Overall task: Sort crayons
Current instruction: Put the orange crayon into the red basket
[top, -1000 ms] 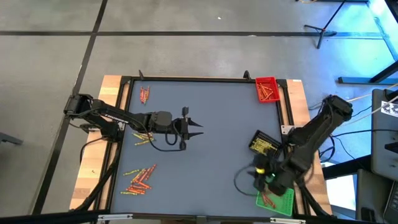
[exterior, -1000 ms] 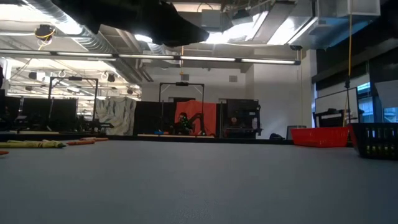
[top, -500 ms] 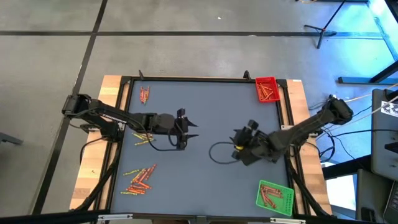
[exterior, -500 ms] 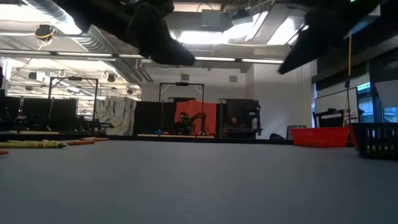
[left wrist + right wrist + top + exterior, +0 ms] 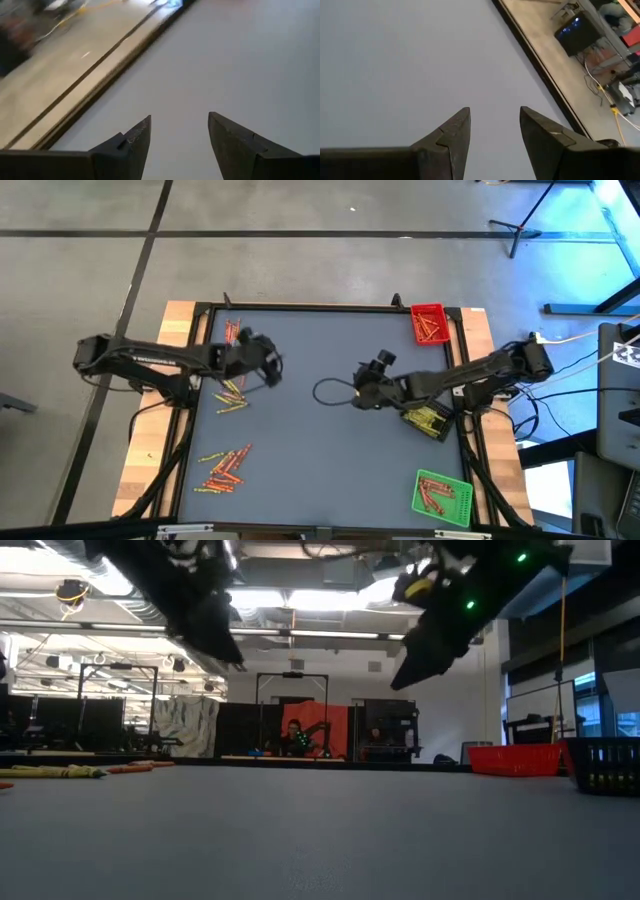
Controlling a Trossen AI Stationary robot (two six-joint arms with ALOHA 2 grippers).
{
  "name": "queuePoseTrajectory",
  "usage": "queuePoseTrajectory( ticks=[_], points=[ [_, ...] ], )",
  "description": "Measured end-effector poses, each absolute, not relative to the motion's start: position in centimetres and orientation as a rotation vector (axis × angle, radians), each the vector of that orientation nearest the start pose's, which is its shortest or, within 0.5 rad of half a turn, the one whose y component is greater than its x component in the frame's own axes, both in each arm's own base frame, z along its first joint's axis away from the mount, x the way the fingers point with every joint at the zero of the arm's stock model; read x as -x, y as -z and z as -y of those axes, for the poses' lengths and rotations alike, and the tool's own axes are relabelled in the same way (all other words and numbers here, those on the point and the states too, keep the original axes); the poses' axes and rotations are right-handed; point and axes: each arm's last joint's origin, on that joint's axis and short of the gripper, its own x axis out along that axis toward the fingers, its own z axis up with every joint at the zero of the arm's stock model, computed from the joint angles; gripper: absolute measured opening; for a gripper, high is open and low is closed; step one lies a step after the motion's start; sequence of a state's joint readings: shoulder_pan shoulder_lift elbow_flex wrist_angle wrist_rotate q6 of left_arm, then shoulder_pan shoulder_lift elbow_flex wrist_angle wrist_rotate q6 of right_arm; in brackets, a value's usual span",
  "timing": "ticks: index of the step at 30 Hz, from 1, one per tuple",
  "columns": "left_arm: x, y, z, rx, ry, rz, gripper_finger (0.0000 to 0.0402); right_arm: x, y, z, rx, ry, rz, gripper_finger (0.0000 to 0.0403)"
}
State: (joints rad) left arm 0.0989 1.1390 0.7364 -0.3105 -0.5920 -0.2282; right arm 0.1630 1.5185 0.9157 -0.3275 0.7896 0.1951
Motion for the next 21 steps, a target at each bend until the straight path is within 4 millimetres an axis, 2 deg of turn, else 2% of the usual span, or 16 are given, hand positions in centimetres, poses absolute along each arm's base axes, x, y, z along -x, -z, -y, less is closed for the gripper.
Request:
queuePoseTrajectory(
  ticks=[4,8,16,21],
  points=[
    [-21.1,-23.7,-7.2,0.118,-0.859,-0.704,0.0180,-30.4,-19.9,-1.8,0.248,0.658,-0.774,0.0170],
    [-19.5,-22.6,-9.8,0.262,-0.897,-0.825,0.0180,-31.0,-19.2,-1.2,0.226,0.628,-0.782,0.0170],
    [-17.3,-20.6,-10.7,0.515,-0.888,-1.066,0.0180,-31.7,-17.9,-1.3,0.205,0.579,-0.809,0.0170],
    [-17.7,-19.0,-10.9,0.587,-0.859,-1.183,0.0180,-31.8,-17.8,-1.4,0.186,0.540,-0.816,0.0170]
  ],
)
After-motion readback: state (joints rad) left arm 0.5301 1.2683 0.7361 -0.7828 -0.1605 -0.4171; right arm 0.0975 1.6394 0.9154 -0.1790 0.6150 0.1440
